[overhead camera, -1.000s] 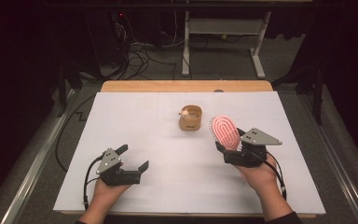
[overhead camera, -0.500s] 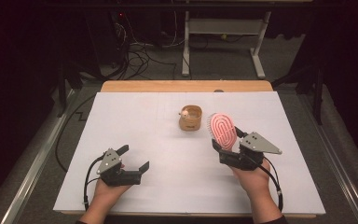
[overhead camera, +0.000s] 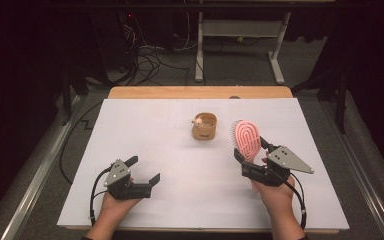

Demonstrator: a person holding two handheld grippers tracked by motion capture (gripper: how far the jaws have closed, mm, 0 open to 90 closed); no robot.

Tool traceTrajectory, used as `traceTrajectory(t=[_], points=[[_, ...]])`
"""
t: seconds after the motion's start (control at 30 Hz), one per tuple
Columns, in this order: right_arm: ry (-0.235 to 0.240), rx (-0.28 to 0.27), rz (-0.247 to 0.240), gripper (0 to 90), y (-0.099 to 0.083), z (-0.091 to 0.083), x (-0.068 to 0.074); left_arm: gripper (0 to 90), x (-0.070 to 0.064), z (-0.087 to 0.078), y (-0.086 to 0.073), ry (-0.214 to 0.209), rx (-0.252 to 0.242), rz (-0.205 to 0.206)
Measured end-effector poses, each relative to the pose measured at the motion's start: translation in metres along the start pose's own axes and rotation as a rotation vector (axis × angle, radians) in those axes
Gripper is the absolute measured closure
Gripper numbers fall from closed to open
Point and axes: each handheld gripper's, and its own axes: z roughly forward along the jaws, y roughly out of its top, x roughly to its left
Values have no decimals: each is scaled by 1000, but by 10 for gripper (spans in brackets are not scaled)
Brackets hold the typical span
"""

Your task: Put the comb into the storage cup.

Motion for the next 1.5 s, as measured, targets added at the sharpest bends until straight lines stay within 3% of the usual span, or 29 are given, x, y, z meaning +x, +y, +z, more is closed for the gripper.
traceTrajectory(t=[0.27,0.5,0.7,0.93,1.23,1.4,1.5], points=[[-2,2,-18,198,-1,0,1,0,-1,8,1,-2,17,-9],[2,8,-19,198,-3,-1,1,0,-4,16,18,13,15,4],[0,-2,-17,198,-1,-3,0,0,-12,31,35,-10,21,39],[-3,-8,-15,198,1,-4,0,0,-18,50,51,-33,17,38],[-9,-18,-28,199,3,-9,3,0,-30,61,67,-85,-3,43],[-9,-17,-33,199,4,-11,4,0,-33,70,71,-104,-12,59],[-11,-10,-42,198,3,-11,5,0,-32,76,69,-129,0,43]])
